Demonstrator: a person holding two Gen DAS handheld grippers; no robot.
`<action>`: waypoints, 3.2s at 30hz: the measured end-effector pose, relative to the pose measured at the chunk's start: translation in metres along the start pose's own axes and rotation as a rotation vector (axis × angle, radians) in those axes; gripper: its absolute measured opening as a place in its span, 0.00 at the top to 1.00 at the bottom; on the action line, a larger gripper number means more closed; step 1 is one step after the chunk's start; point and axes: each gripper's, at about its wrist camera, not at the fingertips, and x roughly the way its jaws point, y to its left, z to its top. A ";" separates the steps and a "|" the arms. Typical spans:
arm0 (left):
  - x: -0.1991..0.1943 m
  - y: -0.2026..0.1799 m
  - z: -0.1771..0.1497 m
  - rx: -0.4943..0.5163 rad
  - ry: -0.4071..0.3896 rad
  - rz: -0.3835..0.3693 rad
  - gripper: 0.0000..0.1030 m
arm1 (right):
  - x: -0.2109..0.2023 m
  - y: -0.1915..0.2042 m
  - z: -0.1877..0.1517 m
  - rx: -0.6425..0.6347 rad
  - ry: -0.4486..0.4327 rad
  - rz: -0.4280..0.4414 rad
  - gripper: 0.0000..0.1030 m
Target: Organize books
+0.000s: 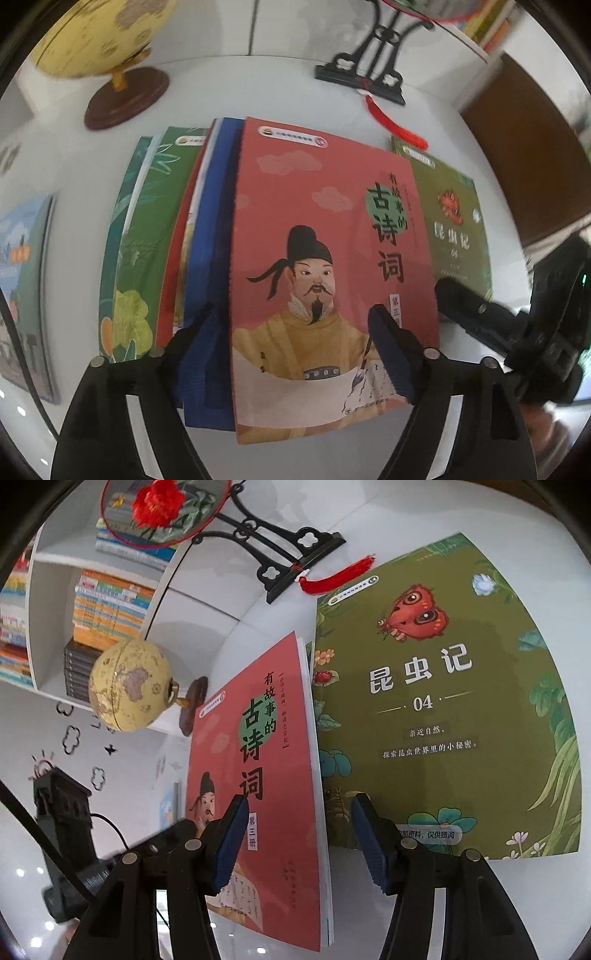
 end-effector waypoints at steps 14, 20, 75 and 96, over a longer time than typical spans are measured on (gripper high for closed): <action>-0.019 0.008 -0.003 -0.051 -0.065 -0.206 0.27 | -0.004 0.001 0.002 0.002 0.027 0.122 0.49; -0.017 -0.005 -0.003 -0.042 -0.072 -0.261 0.55 | -0.026 -0.002 0.012 -0.024 -0.033 0.198 0.71; -0.111 -0.006 0.009 0.097 -0.259 -0.048 0.86 | -0.048 0.130 -0.010 -0.377 -0.072 -0.031 0.89; -0.160 0.115 -0.003 0.024 -0.342 -0.073 0.86 | 0.002 0.242 -0.056 -0.462 -0.085 -0.045 0.89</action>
